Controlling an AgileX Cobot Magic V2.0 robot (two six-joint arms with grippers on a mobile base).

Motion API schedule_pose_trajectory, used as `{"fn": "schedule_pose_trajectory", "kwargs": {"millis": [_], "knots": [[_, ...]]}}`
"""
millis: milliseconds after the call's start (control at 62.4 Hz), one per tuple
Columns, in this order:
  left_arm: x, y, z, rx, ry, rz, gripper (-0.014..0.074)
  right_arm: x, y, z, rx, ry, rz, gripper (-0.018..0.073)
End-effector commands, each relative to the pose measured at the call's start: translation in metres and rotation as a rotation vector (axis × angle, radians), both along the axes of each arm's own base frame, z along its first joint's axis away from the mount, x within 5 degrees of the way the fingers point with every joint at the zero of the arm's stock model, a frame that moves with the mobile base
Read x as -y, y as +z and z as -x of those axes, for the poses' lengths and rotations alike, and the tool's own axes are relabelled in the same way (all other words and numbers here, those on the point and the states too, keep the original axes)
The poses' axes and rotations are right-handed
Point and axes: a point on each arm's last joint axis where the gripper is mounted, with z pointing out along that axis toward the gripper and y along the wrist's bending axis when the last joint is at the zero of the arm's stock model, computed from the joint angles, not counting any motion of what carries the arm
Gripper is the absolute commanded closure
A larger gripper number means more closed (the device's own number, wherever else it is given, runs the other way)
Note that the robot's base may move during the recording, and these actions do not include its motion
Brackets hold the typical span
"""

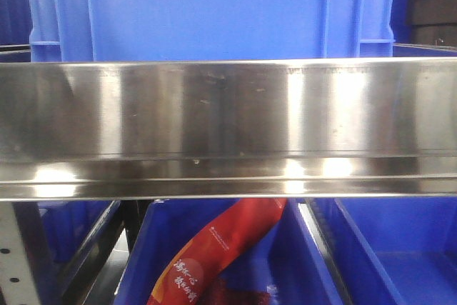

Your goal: Grab block from conveyor and place in blue bin

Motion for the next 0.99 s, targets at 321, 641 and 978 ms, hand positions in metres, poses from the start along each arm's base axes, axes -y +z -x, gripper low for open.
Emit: {"fn": "schedule_pose_trajectory", "kwargs": {"millis": [321,641,978], "knots": [[0.0,0.002,0.001,0.025,-0.001,0.002,0.0708,0.001,0.002,0.001,0.03,-0.006,0.005,0.0721],[0.0,0.003,0.0,0.044,0.002,0.004,0.0708,0.001,0.004,0.001,0.054,-0.01,0.0,0.0721],[0.009,0.03,-0.017,-0.017,-0.15,-0.079,0.0708,0.004,0.023,-0.002,0.242,-0.043,-0.033,0.0721]]}}
